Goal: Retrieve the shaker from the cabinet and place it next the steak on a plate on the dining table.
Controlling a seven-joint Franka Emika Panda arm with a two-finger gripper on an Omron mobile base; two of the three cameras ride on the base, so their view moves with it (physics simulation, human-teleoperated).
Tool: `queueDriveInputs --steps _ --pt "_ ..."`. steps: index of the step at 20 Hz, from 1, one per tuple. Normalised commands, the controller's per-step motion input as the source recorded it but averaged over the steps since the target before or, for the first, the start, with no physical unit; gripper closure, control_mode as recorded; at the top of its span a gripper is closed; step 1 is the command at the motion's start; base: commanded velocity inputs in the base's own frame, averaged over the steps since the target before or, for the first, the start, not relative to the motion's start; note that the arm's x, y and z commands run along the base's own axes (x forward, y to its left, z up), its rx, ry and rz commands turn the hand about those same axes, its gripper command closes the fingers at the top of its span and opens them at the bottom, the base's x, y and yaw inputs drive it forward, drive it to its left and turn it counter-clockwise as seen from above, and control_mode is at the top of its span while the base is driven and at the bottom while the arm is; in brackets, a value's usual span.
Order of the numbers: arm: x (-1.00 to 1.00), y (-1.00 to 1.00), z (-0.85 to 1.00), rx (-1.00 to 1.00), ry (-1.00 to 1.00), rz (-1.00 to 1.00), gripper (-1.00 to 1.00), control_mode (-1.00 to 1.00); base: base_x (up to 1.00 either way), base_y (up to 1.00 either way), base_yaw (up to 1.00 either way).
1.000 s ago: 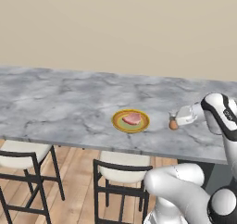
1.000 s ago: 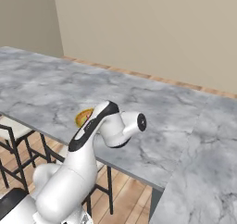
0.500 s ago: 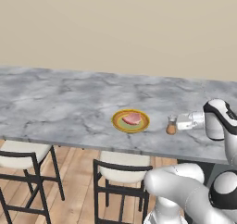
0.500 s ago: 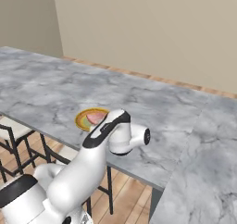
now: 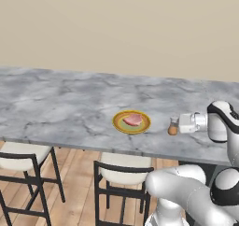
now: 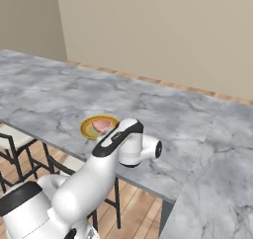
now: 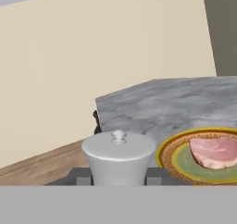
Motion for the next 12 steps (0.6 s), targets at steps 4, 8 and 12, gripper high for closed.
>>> queueDriveInputs --steps 4,8,12 --pt "0.0 0.0 0.0 0.0 -0.17 0.0 1.0 -1.0 0.0 0.0 0.0" --pt "0.0 0.04 0.0 0.0 -0.06 -0.01 1.0 -1.0 0.0 0.0 0.0" --pt "0.0 0.01 0.0 0.0 0.0 -0.01 1.0 -1.0 0.0 0.0 0.0"
